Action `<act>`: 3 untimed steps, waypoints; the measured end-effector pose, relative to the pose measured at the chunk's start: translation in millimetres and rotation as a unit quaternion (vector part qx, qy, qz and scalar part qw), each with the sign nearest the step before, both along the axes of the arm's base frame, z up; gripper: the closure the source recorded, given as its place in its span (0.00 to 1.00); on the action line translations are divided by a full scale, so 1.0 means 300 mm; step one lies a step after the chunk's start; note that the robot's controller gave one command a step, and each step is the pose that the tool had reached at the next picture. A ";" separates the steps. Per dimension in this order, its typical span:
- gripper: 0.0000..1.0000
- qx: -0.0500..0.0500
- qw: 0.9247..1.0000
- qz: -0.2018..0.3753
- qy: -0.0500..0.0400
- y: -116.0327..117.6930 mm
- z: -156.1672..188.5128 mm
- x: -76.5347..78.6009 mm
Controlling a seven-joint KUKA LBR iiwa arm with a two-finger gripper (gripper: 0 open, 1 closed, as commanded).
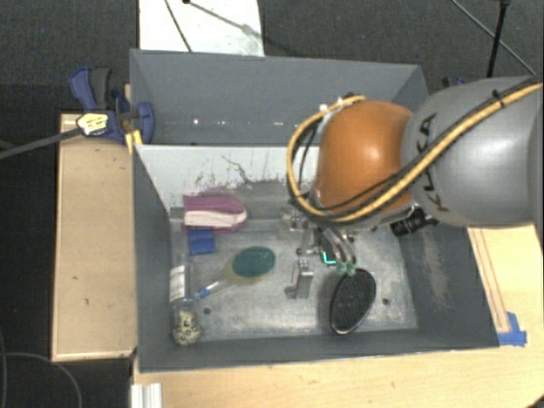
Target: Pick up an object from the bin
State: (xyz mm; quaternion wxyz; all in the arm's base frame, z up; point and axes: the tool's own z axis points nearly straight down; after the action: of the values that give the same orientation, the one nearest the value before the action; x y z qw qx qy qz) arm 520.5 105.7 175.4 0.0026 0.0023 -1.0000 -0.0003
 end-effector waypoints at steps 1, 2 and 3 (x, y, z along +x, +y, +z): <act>0.00 0.000 0.995 0.103 0.000 0.209 -0.360 0.084; 0.00 0.001 0.999 -0.038 -0.006 0.170 -0.247 0.115; 0.00 0.000 0.999 0.045 -0.002 0.184 -0.250 0.066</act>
Offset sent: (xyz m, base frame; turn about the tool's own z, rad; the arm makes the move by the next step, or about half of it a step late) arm 0.0262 0.0611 -0.1054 -0.2040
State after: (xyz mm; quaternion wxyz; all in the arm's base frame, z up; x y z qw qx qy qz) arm 540.3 160.8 100.4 0.0003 0.0478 -0.9989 -0.0001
